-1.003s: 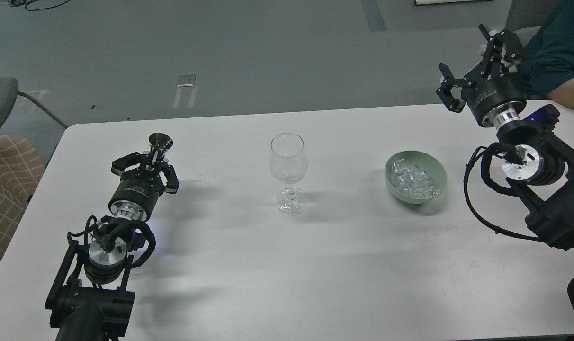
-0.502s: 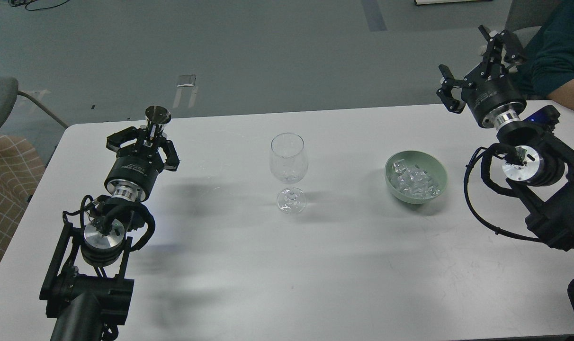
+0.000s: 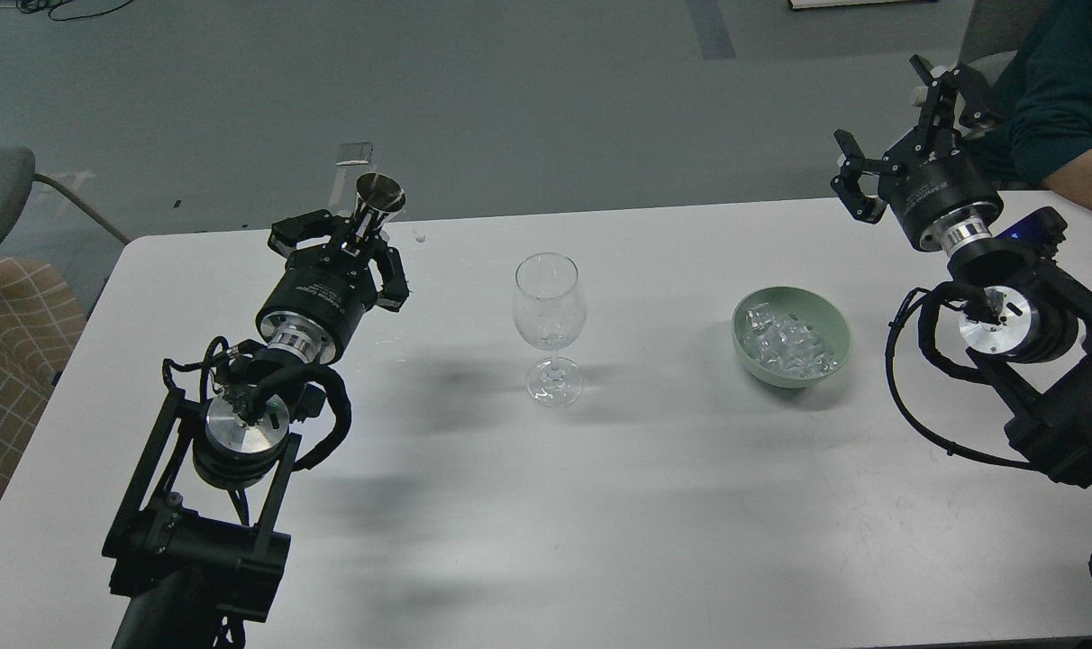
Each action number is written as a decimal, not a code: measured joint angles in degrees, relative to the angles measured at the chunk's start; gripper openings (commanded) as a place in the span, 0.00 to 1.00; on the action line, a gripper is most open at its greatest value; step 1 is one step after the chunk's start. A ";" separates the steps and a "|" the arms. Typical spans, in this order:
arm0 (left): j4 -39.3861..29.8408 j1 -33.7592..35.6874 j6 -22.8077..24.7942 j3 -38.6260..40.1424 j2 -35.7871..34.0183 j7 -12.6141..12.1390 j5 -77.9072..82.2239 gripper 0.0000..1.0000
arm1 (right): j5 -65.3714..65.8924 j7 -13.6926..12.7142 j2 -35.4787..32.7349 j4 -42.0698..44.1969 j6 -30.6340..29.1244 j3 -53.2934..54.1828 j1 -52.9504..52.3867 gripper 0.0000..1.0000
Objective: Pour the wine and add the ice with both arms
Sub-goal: 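Lift the jigger with the left gripper and carry it toward the wine glass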
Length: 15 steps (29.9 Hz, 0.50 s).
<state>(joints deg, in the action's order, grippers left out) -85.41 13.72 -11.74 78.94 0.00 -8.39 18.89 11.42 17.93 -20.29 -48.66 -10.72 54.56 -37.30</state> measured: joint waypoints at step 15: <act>-7.44 -0.38 -8.49 -6.78 -0.01 -0.14 0.15 0.00 | 0.00 0.09 -0.11 -0.56 0.00 0.00 0.75 1.00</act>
<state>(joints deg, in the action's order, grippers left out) -92.85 13.34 -20.23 72.15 -0.01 -8.53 19.04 11.42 18.02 -20.40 -49.21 -10.72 54.56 -36.54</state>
